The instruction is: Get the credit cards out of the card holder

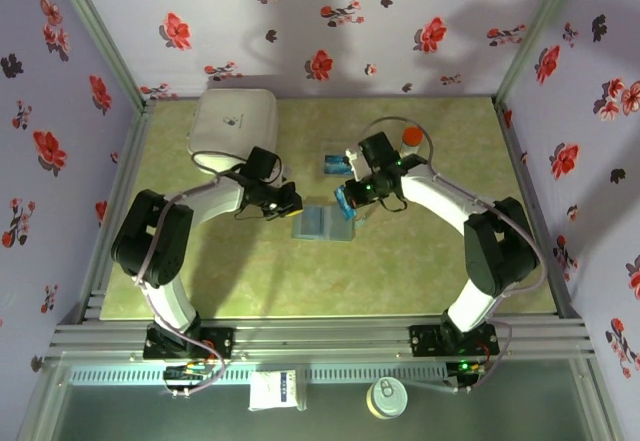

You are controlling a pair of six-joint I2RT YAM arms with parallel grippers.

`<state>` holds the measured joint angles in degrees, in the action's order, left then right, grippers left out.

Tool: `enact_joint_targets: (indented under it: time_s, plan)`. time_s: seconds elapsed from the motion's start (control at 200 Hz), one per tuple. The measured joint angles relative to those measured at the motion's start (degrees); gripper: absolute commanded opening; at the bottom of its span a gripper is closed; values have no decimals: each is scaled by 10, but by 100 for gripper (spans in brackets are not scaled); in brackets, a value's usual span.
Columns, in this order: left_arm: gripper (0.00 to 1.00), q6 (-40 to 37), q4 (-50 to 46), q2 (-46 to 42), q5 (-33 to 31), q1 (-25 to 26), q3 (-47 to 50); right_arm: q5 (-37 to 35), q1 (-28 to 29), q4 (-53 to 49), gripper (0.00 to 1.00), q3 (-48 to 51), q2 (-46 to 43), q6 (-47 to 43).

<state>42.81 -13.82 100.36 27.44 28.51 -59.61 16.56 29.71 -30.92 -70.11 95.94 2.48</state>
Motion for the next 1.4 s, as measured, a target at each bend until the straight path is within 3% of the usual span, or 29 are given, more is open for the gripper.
enact_joint_targets:
  time_s: [0.3, 0.53, 1.085, 1.4]
  plan:
    - [6, 1, 9, -18, 0, -25, 40, -41, -1, -87, 0, -124, 52, -315]
    - [6, 1, 10, -26, 0, -29, 50, -61, -9, -148, 0, -228, 136, -460]
    - [7, -2, 7, -28, 0, -45, 66, -45, -32, -259, 0, -516, 315, -563]
    - [7, -9, 5, -28, 0, -54, 66, -48, -38, -290, 0, -607, 377, -589]
